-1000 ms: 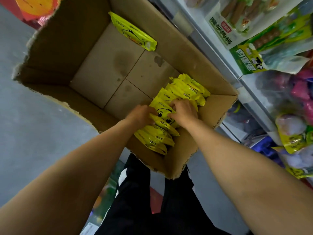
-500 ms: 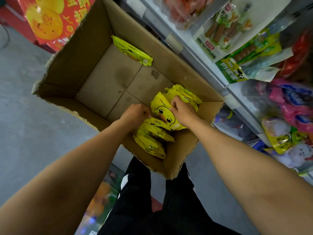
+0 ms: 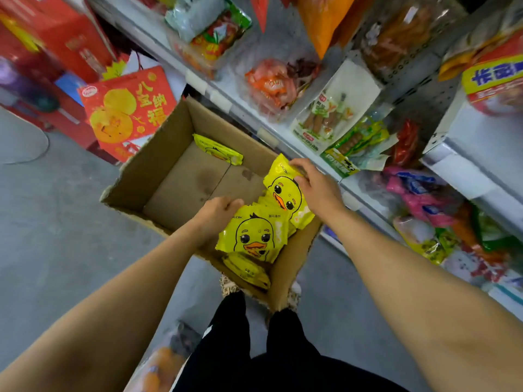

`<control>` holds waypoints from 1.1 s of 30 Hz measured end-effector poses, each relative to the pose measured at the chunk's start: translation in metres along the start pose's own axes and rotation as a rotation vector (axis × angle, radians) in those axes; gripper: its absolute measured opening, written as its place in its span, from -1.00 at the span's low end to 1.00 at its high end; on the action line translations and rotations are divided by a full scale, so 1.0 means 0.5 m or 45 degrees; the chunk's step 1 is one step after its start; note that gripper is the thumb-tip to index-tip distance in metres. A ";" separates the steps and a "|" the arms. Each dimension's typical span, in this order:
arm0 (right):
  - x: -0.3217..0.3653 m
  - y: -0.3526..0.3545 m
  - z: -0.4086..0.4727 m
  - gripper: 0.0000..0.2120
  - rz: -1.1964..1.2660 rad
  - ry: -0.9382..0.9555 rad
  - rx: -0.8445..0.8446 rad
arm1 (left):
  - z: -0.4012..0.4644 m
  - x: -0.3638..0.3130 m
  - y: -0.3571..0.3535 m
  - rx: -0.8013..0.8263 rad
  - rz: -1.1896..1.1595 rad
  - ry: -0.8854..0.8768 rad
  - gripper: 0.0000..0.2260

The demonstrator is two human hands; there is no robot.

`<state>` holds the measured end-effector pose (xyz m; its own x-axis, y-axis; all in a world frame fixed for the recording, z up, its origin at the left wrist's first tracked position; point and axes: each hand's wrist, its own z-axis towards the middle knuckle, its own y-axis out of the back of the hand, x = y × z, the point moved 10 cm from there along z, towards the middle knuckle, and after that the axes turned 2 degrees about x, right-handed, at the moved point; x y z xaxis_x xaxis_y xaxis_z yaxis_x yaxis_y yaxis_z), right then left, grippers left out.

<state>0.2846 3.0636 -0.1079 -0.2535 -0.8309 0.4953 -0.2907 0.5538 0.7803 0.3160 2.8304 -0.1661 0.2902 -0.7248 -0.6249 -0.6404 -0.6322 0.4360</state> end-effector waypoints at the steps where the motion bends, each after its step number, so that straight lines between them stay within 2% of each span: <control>1: 0.001 0.017 -0.009 -0.66 0.006 0.017 0.005 | -0.013 -0.009 0.002 0.012 -0.072 -0.008 -0.58; 3: 0.001 0.050 -0.031 -0.64 0.037 0.051 0.008 | -0.046 -0.039 0.004 0.068 -0.233 -0.037 -0.40; 5: 0.002 0.092 -0.058 -0.69 0.121 0.083 -0.022 | -0.074 -0.076 0.002 0.121 -0.240 -0.080 -0.31; 6: -0.001 0.114 -0.074 -0.73 0.156 0.088 -0.039 | -0.090 -0.100 -0.004 0.151 -0.208 -0.110 -0.36; 8: -0.014 0.160 -0.115 -0.78 0.252 0.089 -0.057 | -0.126 -0.157 -0.025 0.207 -0.198 -0.161 -0.60; 9: -0.023 0.183 -0.139 -0.75 0.293 0.097 -0.062 | -0.139 -0.184 -0.038 0.228 -0.208 -0.202 -0.74; 11: -0.047 0.229 -0.196 -0.62 0.345 0.117 -0.077 | -0.179 -0.242 -0.077 0.299 -0.253 -0.255 -0.89; 12: -0.062 0.254 -0.229 -0.56 0.360 0.125 -0.101 | -0.199 -0.267 -0.101 0.338 -0.294 -0.275 -0.81; 14: -0.103 0.303 -0.295 -0.48 0.376 0.139 -0.173 | -0.234 -0.311 -0.153 0.396 -0.322 -0.287 -0.39; 15: -0.126 0.329 -0.331 -0.46 0.395 0.157 -0.214 | -0.261 -0.342 -0.186 0.430 -0.328 -0.299 -0.38; 17: -0.172 0.385 -0.412 -0.44 0.430 0.200 -0.292 | -0.318 -0.409 -0.250 0.477 -0.258 -0.360 -0.73; 18: -0.195 0.413 -0.455 -0.42 0.437 0.217 -0.328 | -0.344 -0.441 -0.284 0.480 -0.210 -0.384 -0.86; 19: -0.218 0.441 -0.502 -0.39 0.456 0.237 -0.361 | -0.371 -0.476 -0.314 0.463 -0.161 -0.412 -0.90; 22: -0.293 0.538 -0.650 -0.25 0.513 0.261 -0.514 | -0.437 -0.581 -0.402 0.453 -0.076 -0.525 -0.89; 25: -0.379 0.646 -0.819 -0.17 0.503 0.243 -0.766 | -0.500 -0.704 -0.485 0.369 0.049 -0.684 -0.79; 27: -0.432 0.708 -0.932 -0.21 0.530 0.223 -0.909 | -0.548 -0.785 -0.546 0.329 0.089 -0.786 -0.77; 31: -0.532 0.806 -1.119 -0.27 0.555 0.148 -1.079 | -0.627 -0.924 -0.662 0.327 0.151 -0.919 -0.64; 33: -0.575 0.847 -1.193 -0.28 0.528 0.119 -1.158 | -0.666 -0.991 -0.711 0.309 0.227 -1.000 -0.64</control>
<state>0.7846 3.5049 0.3077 -0.0899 -0.6043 0.7916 0.6293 0.5816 0.5155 0.6368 3.3230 0.2043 -0.3512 -0.3504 -0.8683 -0.7911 -0.3849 0.4753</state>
